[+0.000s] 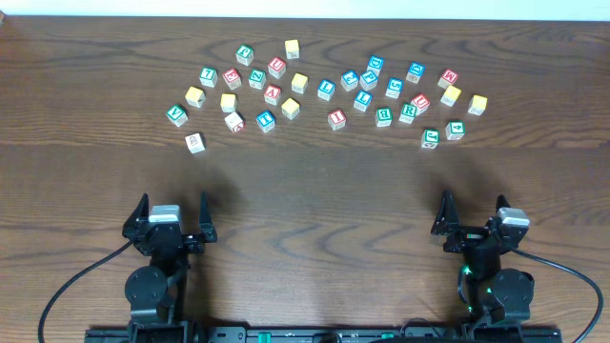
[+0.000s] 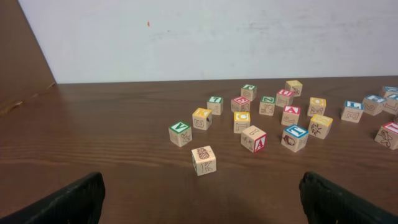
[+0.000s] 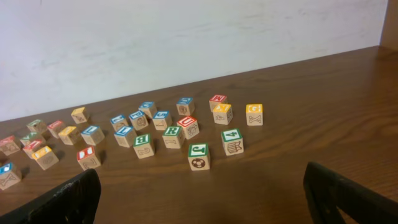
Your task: Spell out CORL
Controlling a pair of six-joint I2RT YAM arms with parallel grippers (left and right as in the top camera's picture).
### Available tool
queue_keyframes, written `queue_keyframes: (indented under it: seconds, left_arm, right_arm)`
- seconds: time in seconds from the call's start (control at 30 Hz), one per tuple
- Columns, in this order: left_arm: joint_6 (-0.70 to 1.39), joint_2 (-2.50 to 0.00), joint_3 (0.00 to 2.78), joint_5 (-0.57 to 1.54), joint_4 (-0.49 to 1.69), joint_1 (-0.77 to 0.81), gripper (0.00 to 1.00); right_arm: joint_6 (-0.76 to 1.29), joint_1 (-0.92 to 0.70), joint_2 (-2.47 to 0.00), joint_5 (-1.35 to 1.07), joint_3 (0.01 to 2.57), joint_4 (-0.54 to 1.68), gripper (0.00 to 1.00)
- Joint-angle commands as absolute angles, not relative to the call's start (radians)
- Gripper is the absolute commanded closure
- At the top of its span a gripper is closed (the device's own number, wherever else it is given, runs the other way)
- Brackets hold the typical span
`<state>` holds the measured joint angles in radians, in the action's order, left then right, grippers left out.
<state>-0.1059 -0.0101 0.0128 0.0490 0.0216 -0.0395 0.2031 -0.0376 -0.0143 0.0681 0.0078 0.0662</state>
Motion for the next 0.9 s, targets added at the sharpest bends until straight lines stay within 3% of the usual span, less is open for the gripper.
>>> queue_keyframes:
  seconds: [0.0, 0.47, 0.87]
  left_arm:
    - [-0.115, -0.004, 0.004, 0.041, 0.068, -0.047, 0.02]
    - [-0.115, -0.034, 0.068, 0.041, 0.055, -0.047, 0.02]
    - [-0.115, -0.249, 0.250, 0.054, 0.055, -0.047, 0.02]
  right_arm:
    - [0.193, -0.031, -0.006, 0.076, 0.006, 0.068, 0.01]
    - [0.193, -0.031, -0.006, 0.076, 0.006, 0.068, 0.01]
    - [0.193, -0.031, -0.006, 0.076, 0.006, 0.068, 0.01]
